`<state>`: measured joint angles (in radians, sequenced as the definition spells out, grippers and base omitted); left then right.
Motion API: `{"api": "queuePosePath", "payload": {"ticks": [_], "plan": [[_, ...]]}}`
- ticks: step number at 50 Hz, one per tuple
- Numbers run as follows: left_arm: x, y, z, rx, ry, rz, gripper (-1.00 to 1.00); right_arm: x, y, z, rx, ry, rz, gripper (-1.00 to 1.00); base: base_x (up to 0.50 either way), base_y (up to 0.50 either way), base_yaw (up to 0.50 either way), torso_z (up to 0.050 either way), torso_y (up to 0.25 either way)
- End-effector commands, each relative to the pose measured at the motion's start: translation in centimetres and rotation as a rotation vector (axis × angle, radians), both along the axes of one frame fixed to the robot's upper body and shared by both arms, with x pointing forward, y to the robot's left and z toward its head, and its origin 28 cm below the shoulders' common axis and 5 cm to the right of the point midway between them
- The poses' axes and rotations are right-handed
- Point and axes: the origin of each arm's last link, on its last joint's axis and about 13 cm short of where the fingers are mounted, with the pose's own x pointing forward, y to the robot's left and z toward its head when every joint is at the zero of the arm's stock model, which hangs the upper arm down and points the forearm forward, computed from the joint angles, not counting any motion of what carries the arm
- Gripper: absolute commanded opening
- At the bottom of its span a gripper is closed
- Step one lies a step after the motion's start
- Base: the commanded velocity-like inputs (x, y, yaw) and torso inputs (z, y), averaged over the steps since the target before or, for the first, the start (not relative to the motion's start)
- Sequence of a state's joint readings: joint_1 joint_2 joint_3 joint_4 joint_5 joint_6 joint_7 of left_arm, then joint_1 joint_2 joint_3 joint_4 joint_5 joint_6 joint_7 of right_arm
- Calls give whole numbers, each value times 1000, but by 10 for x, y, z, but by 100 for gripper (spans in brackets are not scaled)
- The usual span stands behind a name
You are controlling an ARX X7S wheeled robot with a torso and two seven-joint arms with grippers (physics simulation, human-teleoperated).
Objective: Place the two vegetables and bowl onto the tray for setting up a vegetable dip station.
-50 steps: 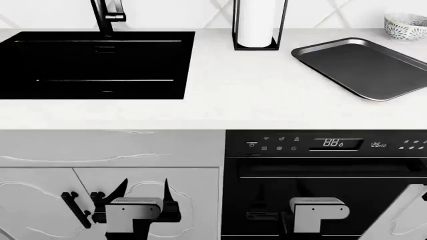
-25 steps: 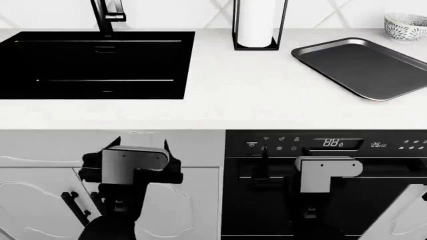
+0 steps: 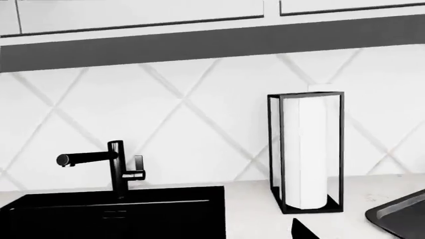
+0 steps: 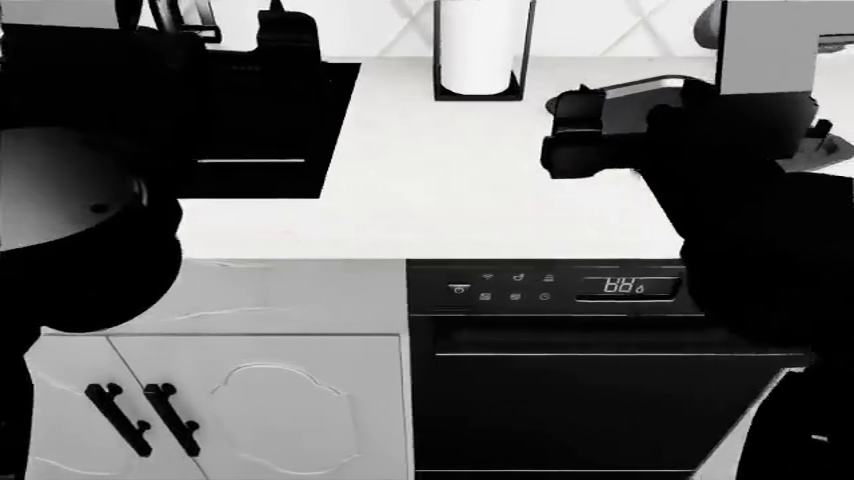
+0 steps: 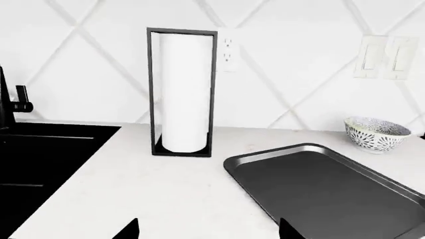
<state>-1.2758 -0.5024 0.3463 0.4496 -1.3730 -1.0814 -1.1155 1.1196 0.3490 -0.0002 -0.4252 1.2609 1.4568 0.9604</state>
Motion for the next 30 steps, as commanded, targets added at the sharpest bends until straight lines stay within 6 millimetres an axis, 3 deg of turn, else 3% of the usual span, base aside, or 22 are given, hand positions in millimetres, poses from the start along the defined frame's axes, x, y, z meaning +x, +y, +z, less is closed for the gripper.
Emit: {"api": "queuePosePath", "payload": {"ticks": [1,15,30], "plan": [[-23,9,22,-20,90,-56,100,-17,-16,34,-66,-45,-6,100,-16,-500,0,0,0],[-25,21,31,-78,61,-29,100,-24,-20,41,-93,-115,20,100,-3,-500,0,0,0],[-23,28,35,-97,50,-10,100,-23,-21,41,-102,-113,22,100,234,-443,0,0,0]]}}
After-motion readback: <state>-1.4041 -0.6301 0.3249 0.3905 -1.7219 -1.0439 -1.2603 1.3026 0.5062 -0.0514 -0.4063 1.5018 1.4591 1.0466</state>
